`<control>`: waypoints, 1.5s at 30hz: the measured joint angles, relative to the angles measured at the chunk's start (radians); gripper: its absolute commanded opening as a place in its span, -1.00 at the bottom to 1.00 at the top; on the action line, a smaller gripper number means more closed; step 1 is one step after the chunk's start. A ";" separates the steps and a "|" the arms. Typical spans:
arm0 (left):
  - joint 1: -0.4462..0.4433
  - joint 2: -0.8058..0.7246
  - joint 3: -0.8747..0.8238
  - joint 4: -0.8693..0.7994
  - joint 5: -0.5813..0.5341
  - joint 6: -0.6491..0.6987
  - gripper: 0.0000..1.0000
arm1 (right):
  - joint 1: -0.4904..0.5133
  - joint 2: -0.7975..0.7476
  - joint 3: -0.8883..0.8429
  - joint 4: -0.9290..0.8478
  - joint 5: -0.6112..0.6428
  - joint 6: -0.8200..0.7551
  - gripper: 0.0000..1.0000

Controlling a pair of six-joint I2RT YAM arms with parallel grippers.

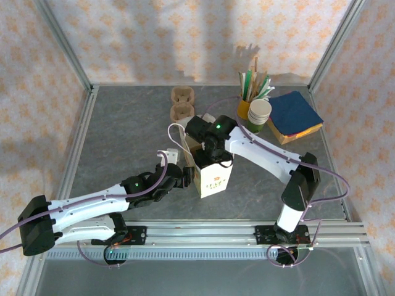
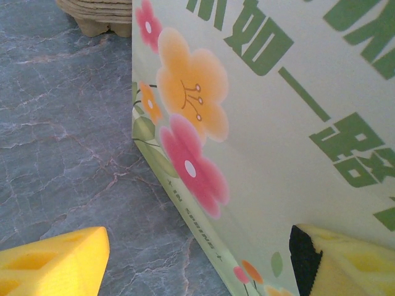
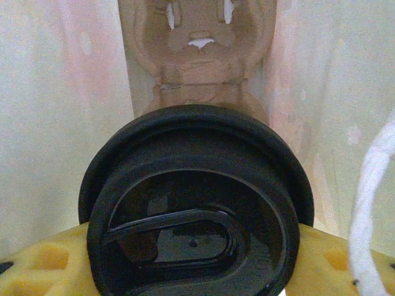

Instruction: Pack the takeout coffee

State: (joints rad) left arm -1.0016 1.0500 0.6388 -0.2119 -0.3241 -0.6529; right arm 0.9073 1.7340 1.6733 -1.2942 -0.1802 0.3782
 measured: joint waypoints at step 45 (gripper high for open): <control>0.000 0.000 0.000 0.000 -0.006 -0.002 0.58 | 0.018 0.008 -0.033 0.000 -0.003 0.041 -0.33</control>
State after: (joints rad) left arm -1.0016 1.0496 0.6384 -0.2115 -0.3305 -0.6544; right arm 0.9249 1.7420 1.6402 -1.2938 -0.1833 0.4191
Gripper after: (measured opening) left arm 0.789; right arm 0.606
